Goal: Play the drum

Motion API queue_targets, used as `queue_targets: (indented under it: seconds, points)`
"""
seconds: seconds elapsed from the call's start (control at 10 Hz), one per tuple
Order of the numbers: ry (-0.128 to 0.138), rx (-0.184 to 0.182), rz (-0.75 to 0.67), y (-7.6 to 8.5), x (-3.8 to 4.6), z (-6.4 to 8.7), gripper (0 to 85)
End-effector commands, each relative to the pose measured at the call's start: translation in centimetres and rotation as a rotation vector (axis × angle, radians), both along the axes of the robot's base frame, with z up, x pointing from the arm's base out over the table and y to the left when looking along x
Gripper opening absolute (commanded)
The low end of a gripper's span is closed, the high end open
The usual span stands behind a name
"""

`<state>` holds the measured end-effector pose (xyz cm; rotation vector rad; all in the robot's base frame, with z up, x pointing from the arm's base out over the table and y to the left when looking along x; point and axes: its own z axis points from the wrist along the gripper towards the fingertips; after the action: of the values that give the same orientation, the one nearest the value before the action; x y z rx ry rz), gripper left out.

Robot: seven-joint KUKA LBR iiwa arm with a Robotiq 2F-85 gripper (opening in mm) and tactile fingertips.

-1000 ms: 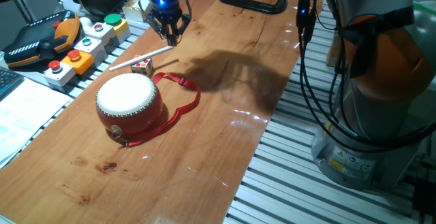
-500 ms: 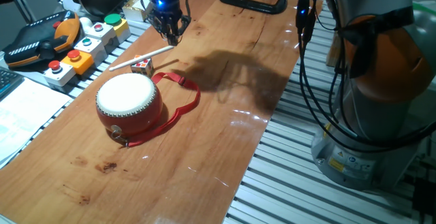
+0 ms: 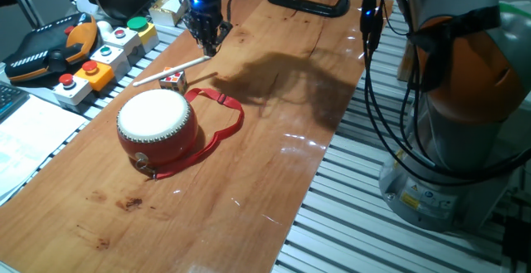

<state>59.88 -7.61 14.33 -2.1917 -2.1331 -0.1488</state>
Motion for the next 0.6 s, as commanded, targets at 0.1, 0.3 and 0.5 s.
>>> queue_targets:
  seconds: [0.1,0.3,0.5]
  points:
    - [0.002,-0.001,-0.051,-0.3,0.38,-0.3,0.7]
    - [0.0,0.011,-0.07,-0.5,1.03,-0.8,0.7]
    - [0.001,0.033,-0.084,-0.6,1.45,-1.1,2.3]
